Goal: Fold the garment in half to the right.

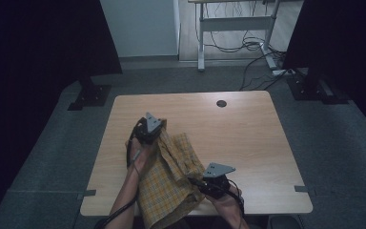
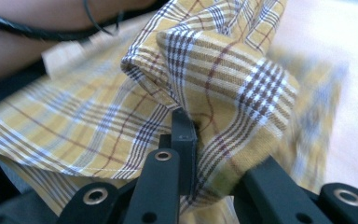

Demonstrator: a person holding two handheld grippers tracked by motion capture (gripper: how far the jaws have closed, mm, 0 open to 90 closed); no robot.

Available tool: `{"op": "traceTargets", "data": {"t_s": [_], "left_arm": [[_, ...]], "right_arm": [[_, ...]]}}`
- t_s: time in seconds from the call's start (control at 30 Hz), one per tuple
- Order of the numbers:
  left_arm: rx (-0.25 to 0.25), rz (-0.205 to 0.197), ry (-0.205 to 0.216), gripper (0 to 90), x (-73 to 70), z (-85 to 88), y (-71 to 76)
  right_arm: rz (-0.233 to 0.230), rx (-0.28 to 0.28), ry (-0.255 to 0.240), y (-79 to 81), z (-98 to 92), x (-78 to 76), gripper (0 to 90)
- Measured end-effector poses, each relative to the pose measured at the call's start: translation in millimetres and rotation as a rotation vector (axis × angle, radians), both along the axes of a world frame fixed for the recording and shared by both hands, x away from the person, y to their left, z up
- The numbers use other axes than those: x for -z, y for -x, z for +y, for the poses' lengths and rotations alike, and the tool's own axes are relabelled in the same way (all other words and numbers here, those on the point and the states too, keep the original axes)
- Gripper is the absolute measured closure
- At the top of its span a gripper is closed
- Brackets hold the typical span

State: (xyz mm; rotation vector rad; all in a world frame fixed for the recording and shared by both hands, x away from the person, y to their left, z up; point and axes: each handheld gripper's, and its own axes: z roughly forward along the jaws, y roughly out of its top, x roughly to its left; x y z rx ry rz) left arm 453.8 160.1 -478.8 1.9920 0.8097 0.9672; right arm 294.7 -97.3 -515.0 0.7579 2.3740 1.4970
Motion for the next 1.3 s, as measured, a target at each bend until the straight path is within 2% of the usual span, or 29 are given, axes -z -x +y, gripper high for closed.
{"op": "traceTargets", "data": {"t_s": [0.03, 0.07, 0.1, 0.13, 0.17, 0.2, 0.23, 0.3, 0.33, 0.37, 0.43, 0.47, 0.5, 0.53, 0.57, 0.6, 0.63, 0.67, 0.77, 0.8, 0.87, 0.97, 1.0, 1.03, 1.07, 1.13, 1.17, 1.2, 1.3], "left_arm": [[0.0, 0.0, 0.0, 82.8, 0.0, 0.0, 0.0], [-0.004, 0.056, -0.022, 82.4, 18.4, -3.5, -6.7], [-0.004, 0.056, -0.022, 82.1, 18.4, -3.5, -6.7], [-0.012, 0.095, -0.02, 81.8, 31.8, -3.5, -11.3], [-0.012, 0.095, -0.02, 81.2, 31.8, -3.5, -11.3], [-0.018, 0.131, 0.002, 80.5, 40.7, -1.9, -14.9], [-0.018, 0.131, 0.002, 79.6, 40.7, -1.9, -14.9], [-0.018, 0.171, 0.022, 78.5, 46.4, 0.8, -17.8], [-0.018, 0.221, 0.05, 75.7, 51.2, 3.6, -21.1], [-0.018, 0.221, 0.05, 73.8, 51.2, 3.6, -21.1], [-0.021, 0.259, 0.089, 72.0, 52.8, 9.3, -23.5], [-0.031, 0.285, 0.163, 68.7, 50.5, 16.9, -25.2], [-0.031, 0.285, 0.163, 66.4, 50.5, 16.9, -25.2], [-0.038, 0.302, 0.219, 64.4, 44.9, 25.6, -26.0], [-0.038, 0.302, 0.219, 62.4, 44.9, 25.6, -26.0], [-0.049, 0.299, 0.262, 61.0, 37.2, 34.0, -24.3], [-0.049, 0.299, 0.262, 59.5, 37.2, 34.0, -24.3], [-0.052, 0.294, 0.296, 57.9, 28.5, 42.5, -21.1], [-0.071, 0.276, 0.296, 55.6, 20.2, 49.9, -16.2], [-0.095, 0.254, 0.316, 54.3, 12.4, 60.1, -11.4], [-0.106, 0.249, 0.339, 54.1, 6.3, 69.5, -5.8], [-0.086, 0.251, 0.339, 51.3, 2.7, 73.0, 3.0], [-0.044, 0.27, 0.339, 50.5, 1.8, 71.7, 13.3], [-0.044, 0.27, 0.339, 49.3, 1.8, 71.7, 13.3], [0.04, 0.31, 0.323, 48.6, 4.9, 64.1, 30.1], [0.082, 0.333, 0.255, 47.5, 11.5, 53.5, 47.4], [0.082, 0.333, 0.255, 47.1, 11.5, 53.5, 47.4], [0.108, 0.364, 0.2, 46.7, 20.0, 44.9, 63.4], [0.134, 0.393, 0.176, 44.6, 27.4, 40.2, 76.7]], "right_arm": [[0.0, 0.0, 0.0, 0.0, 0.0, 0.0, 82.3], [0.032, 0.009, 0.024, -3.4, -4.1, 15.9, 82.2], [0.032, 0.009, 0.024, -3.4, -4.1, 15.9, 82.2], [0.053, 0.009, 0.04, -5.5, -6.3, 28.0, 82.1], [0.053, 0.009, 0.04, -5.5, -6.3, 28.0, 82.1], [0.065, 0.012, 0.045, -6.3, -7.0, 36.0, 82.2], [0.065, 0.012, 0.045, -6.3, -7.0, 36.0, 82.2], [0.066, 0.009, 0.052, -4.7, -5.9, 42.5, 82.2], [0.061, 0.006, 0.065, -1.3, -3.7, 48.1, 82.3], [0.061, 0.006, 0.065, -1.3, -3.7, 48.1, 82.3], [0.052, 0.006, 0.076, 1.9, -2.3, 50.4, 82.2], [0.048, 0.01, 0.087, 4.0, -1.5, 50.2, 82.1], [0.048, 0.01, 0.087, 4.0, -1.5, 50.2, 82.1], [0.045, 0.019, 0.092, 5.7, -0.3, 51.3, 82.1], [0.045, 0.019, 0.092, 5.7, -0.3, 51.3, 82.1], [0.047, 0.028, 0.095, 6.8, 0.6, 52.2, 82.1], [0.047, 0.028, 0.095, 6.8, 0.6, 52.2, 82.1], [0.048, 0.032, 0.099, 6.9, 1.4, 52.3, 82.1], [0.049, 0.031, 0.101, 6.6, 1.5, 52.4, 82.1], [0.051, 0.032, 0.1, 6.5, 1.4, 52.5, 82.0], [0.05, 0.034, 0.101, 6.8, 1.6, 52.5, 81.9], [0.053, 0.035, 0.101, 6.9, 1.6, 52.3, 81.7], [0.055, 0.032, 0.102, 6.3, 1.6, 51.8, 81.3], [0.055, 0.032, 0.102, 6.3, 1.6, 51.8, 81.3], [0.061, 0.03, 0.101, 5.4, 1.2, 51.3, 80.9], [0.062, 0.031, 0.098, 5.3, 1.0, 51.4, 80.6], [0.062, 0.031, 0.098, 5.3, 1.0, 51.4, 80.6], [0.059, 0.032, 0.099, 5.7, 1.1, 51.5, 80.4], [0.058, 0.032, 0.1, 5.7, 1.1, 51.4, 80.2]]}}
